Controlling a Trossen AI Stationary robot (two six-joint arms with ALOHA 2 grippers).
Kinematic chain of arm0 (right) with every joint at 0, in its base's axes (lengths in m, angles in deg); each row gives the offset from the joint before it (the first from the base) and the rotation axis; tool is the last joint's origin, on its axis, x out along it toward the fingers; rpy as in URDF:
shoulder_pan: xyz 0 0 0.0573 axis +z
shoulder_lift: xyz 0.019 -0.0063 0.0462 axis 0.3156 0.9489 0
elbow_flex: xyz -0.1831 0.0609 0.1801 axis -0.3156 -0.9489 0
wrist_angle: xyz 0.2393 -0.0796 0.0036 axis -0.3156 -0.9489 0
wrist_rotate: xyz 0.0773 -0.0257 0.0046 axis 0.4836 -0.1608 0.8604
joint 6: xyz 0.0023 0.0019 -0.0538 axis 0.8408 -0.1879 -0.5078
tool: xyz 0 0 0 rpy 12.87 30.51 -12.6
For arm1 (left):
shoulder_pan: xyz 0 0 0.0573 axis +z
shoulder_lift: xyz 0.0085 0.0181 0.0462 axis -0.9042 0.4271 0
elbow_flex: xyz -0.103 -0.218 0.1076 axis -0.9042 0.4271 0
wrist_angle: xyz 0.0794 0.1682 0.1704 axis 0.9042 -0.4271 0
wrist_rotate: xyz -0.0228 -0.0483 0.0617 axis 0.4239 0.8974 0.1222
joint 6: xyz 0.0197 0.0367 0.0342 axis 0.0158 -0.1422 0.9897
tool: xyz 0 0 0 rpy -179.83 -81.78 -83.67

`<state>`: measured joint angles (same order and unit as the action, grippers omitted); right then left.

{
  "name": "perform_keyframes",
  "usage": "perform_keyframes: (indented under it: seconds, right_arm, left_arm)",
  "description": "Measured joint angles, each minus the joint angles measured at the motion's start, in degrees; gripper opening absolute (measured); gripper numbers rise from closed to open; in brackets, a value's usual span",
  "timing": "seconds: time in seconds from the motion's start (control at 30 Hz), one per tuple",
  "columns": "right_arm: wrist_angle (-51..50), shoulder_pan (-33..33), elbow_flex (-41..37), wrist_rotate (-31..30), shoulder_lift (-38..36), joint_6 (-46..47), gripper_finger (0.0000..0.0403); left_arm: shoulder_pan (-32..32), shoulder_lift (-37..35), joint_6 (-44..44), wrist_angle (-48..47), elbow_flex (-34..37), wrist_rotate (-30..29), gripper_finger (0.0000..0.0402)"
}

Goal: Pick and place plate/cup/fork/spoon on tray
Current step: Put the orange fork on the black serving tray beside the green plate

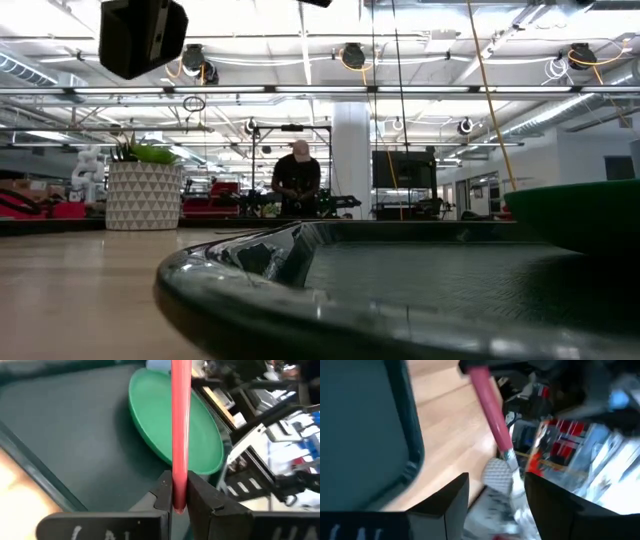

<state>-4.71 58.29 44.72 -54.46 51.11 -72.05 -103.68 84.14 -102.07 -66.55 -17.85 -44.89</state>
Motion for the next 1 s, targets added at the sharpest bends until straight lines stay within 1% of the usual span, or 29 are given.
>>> perform_keyframes:
  seconds: [0.13, 0.2, 0.43, 0.57, 0.73, 0.83, 0.93, 1.0]
  right_arm:
    - [3.8, -1.1, 0.0, 0.2, 3.3, -9.4, 0.0173]
    - [4.7, -1.7, 0.0, 1.5, 4.5, -12.5, 0.0171]
    - [5.1, -4.9, -0.1, 7.0, 5.2, -17.4, 0.017]
    - [4.8, -7.3, -0.1, 12.4, 4.7, -17.9, 0.017]
    - [0.5, -10.0, -0.1, 19.0, 5.3, -18.1, 0.017]
    - [-0.1, -11.0, -0.1, 19.9, 5.5, -18.1, 0.017]
    - [-0.1, -12.2, -0.1, 23.9, 5.4, -18.3, 0.0164]
    - [-0.2, -12.8, -0.1, 25.6, 5.5, -18.3, 0.0151]
  left_arm:
    - [0.2, 0.5, -2.6, -0.8, 0.0, 1.4, 0.0031]
    - [0.2, 0.9, -3.7, -0.8, 0.0, 1.2, 0.0031]
    - [0.8, 3.6, -7.6, -0.8, 0.0, 1.7, 0.0031]
    - [1.3, 5.6, -8.3, 2.2, 0.0, 1.7, 0.0031]
    - [2.0, 6.9, -8.4, 3.5, 0.0, 1.6, 0.0032]
    - [2.5, 7.1, -8.4, 3.6, 0.0, 1.7, 0.0032]
    - [3.1, 7.0, -7.9, 3.8, 0.0, 1.7, 0.0032]
    - [3.4, 7.1, -7.3, 4.0, 0.0, 1.7, 0.0032]
